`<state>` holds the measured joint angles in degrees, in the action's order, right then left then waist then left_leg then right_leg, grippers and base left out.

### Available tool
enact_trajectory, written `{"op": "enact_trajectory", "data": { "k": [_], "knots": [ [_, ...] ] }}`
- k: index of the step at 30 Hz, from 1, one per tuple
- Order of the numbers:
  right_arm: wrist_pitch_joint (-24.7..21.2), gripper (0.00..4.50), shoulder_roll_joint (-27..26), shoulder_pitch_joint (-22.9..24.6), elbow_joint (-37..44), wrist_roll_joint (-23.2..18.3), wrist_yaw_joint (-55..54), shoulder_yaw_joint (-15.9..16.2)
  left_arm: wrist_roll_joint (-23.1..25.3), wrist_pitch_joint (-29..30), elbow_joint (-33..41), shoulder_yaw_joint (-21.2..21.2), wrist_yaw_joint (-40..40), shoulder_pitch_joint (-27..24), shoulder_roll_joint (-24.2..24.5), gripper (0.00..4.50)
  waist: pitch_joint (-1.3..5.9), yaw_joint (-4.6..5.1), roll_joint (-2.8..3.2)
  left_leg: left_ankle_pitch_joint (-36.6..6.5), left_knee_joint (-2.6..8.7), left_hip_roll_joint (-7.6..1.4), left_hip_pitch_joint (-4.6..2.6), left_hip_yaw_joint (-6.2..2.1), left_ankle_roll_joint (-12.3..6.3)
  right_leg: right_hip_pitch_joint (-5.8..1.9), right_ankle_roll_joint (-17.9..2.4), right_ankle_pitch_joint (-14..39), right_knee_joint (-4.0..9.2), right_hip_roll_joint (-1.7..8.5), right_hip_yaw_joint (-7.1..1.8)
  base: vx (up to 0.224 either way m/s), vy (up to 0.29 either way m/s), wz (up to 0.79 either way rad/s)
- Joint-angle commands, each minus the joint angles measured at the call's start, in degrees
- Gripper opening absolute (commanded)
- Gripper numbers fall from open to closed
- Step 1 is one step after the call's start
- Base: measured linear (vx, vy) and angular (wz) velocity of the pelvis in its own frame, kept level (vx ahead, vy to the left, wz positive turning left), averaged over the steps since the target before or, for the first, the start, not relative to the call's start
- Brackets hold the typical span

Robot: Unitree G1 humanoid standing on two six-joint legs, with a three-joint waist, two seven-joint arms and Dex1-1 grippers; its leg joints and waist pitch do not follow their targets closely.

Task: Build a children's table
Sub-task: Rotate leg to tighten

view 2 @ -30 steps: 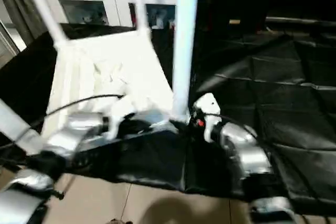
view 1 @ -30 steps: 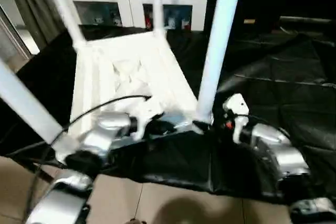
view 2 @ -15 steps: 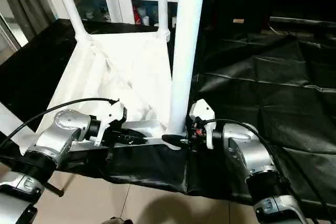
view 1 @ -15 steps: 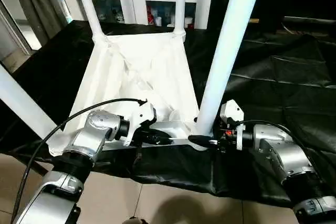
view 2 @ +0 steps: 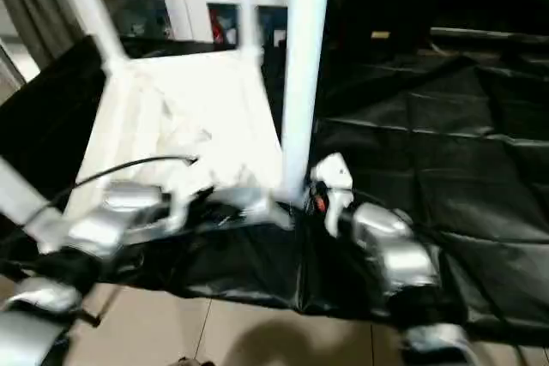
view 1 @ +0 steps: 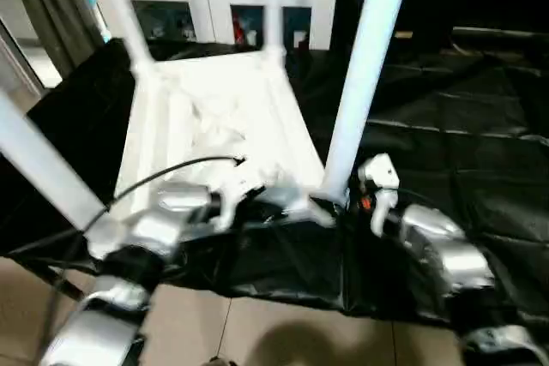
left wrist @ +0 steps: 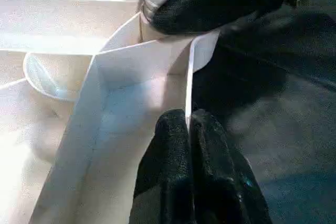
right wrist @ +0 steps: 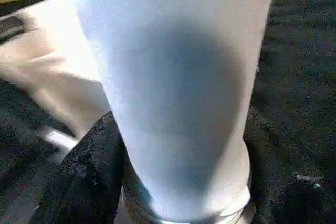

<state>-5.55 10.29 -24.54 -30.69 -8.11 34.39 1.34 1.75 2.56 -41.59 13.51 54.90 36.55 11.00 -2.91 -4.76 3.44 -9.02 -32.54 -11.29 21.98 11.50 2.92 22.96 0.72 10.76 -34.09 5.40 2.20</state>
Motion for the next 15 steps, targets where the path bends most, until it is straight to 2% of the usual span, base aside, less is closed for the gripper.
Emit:
{"op": "enact_trajectory", "data": {
  "k": [1,2,4,7,8,11,12,14,15],
  "knots": [
    [-2.4,2.73,-3.7,1.2,-3.8,2.6,-6.7,1.4,-1.1,-0.5,-1.4,-2.1,-7.3,0.9,-3.7,0.00,2.79,0.27,-0.84,-19.6,4.14,-1.48,-1.44,-1.08,0.34,-1.48,-9.8,20.9,5.23,2.52,-1.53,0.000,0.000,0.00],
    [-2.6,2.73,-4.9,1.0,-4.2,2.9,-8.8,1.4,-0.8,-0.6,-1.6,-1.8,-8.6,1.0,-4.8,0.00,2.81,0.26,-0.66,-19.5,4.16,-1.46,-1.43,-1.10,0.42,-1.46,-9.7,20.9,5.23,2.56,-1.53,0.000,0.000,0.00],
    [-2.7,2.73,-5.9,0.9,-4.5,3.2,-10.2,1.4,-0.6,-0.7,-1.7,-1.5,-9.6,1.1,-5.5,0.00,2.79,0.33,-0.82,-20.1,4.22,-1.34,-1.47,-1.16,0.33,-1.44,-8.8,22.4,5.49,2.52,-1.48,0.000,0.000,0.00],
    [-0.9,2.73,-7.0,0.8,-4.2,3.9,-8.8,3.1,-0.8,-0.7,-1.2,-0.9,-9.4,0.8,-6.8,0.00,2.88,0.23,-0.69,-19.9,4.27,-1.31,-1.27,-1.24,-0.43,-1.47,-8.3,22.0,5.51,2.54,-1.56,0.000,0.000,0.00],
    [0.0,3.29,-7.1,0.7,-4.2,3.9,-7.9,3.5,-0.8,-0.9,-1.1,-0.9,-9.1,0.8,-7.1,0.00,2.98,0.27,-0.40,-19.7,4.32,-1.35,-1.11,-1.29,-0.61,-1.52,-8.2,21.3,5.47,2.58,-1.54,0.000,0.000,0.00],
    [0.1,3.53,-7.3,0.5,-3.9,2.8,-6.4,3.1,-1.1,-1.0,-0.7,-0.8,-8.0,0.5,-7.1,0.00,3.00,0.30,-0.40,-20.0,4.32,-1.30,-1.10,-1.24,-0.90,-1.50,-8.5,20.6,5.42,2.49,-1.50,0.000,0.000,0.00],
    [-0.3,3.67,-5.1,0.6,-1.7,1.4,-0.5,3.9,-2.1,-1.1,0.6,-0.6,-3.5,-0.5,-5.4,0.00,2.96,0.32,-0.52,-20.3,4.37,-1.32,-1.03,-1.27,-1.33,-1.62,-8.4,21.0,5.55,2.53,-1.46,0.000,0.000,0.00],
    [-0.4,3.80,-4.3,0.6,-1.0,1.2,1.2,4.3,-2.3,-1.2,1.0,-0.6,-2.2,-0.7,-4.8,0.00,3.05,0.26,-0.47,-19.8,4.29,-1.39,-1.01,-1.22,-1.66,-1.65,-8.6,20.1,5.46,2.54,-1.53,0.000,0.000,0.00],
    [-0.5,3.86,-3.2,0.8,-0.1,0.9,3.3,4.8,-2.3,-1.5,1.2,-0.4,-0.7,-1.0,-4.0,0.00,3.20,0.26,-0.72,-18.6,4.20,-1.42,-0.86,-1.16,-1.98,-1.81,-9.0,18.3,5.24,2.51,-1.54,0.000,0.000,0.00]
  ]
}}
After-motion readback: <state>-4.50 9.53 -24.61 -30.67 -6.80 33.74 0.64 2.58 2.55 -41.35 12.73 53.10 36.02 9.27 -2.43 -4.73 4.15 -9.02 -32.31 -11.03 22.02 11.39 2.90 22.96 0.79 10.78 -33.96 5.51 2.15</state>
